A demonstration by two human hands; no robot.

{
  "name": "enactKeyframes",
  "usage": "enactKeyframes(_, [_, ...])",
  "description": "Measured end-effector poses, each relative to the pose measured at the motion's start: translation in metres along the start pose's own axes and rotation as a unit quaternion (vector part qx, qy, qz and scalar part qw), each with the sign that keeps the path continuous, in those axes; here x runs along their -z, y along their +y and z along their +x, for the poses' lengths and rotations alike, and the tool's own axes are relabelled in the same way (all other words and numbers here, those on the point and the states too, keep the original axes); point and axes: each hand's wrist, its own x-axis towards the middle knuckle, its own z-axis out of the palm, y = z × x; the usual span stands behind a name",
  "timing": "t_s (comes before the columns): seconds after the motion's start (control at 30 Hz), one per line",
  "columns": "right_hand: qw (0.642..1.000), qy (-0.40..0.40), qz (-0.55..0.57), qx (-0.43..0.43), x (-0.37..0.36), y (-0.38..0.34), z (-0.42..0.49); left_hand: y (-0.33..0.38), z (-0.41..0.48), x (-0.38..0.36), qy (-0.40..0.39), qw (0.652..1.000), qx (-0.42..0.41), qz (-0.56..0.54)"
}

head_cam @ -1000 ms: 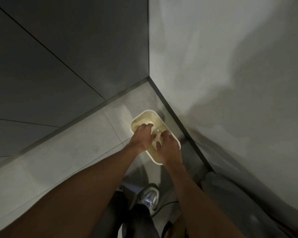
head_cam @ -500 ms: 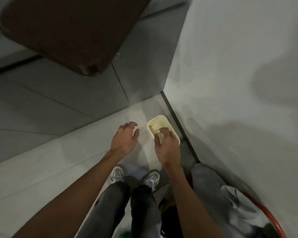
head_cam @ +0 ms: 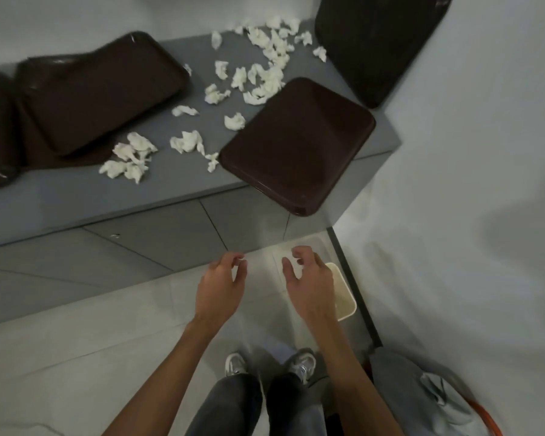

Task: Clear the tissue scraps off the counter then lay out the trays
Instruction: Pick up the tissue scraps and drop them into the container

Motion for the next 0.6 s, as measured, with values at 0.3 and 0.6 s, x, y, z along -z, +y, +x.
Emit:
enactKeyframes(0.3, [0.997,-0.032,0.015,0.067,-0.014,-0.126,0.028,-0.023,0.037,0.113,0.064,0.996,0.019,-0.061])
enactKeyframes(0.6, [0.990,-0.031,0.029,0.135,-0.037,-0.188,0.105,-0.032,0.114,0.155,0.089,0.993,0.029,-0.076])
